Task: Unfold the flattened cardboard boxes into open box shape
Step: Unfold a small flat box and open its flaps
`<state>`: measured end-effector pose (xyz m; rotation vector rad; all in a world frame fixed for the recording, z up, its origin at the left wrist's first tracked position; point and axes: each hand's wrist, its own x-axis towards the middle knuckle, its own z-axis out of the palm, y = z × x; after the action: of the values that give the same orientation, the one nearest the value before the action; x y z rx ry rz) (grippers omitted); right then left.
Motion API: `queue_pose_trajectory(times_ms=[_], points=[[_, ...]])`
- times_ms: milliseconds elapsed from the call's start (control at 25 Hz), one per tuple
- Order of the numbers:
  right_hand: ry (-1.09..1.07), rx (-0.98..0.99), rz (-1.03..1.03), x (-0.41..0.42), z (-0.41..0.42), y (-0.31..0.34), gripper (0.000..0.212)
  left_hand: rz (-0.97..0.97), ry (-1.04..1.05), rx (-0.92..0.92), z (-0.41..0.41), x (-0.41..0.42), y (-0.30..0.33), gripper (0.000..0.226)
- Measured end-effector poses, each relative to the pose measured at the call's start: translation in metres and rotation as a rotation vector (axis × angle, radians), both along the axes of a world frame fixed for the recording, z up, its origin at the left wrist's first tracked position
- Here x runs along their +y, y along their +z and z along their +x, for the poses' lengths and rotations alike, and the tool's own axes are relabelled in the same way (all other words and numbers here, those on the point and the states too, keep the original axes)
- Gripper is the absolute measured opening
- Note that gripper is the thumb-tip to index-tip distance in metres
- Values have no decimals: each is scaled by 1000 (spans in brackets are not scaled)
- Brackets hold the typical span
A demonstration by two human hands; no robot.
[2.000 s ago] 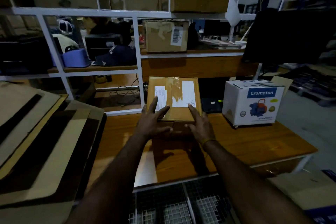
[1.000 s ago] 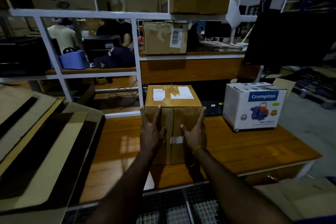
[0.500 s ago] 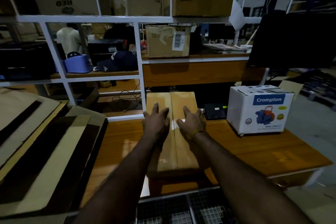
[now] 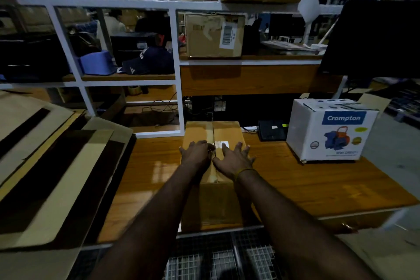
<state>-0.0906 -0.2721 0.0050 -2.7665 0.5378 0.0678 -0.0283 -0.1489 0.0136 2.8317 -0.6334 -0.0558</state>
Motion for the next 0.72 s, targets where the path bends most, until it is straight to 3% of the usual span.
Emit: queue_pose_trajectory(times_ms=[240,480,600,720], points=[[23,-13,-65,2,-7,-1,80,-173,-116,-112,-1,6,-11,39],[-152,22,40,16,-13,8,84,-152,-226,-47,10,4,-6,46],[-243,-26,36,30,-12,19,68,-161,-289,-61,11,6,-3,52],[-236,-212,-64,42,-19,37,36,-255,-358,-118,10,13,-4,48]])
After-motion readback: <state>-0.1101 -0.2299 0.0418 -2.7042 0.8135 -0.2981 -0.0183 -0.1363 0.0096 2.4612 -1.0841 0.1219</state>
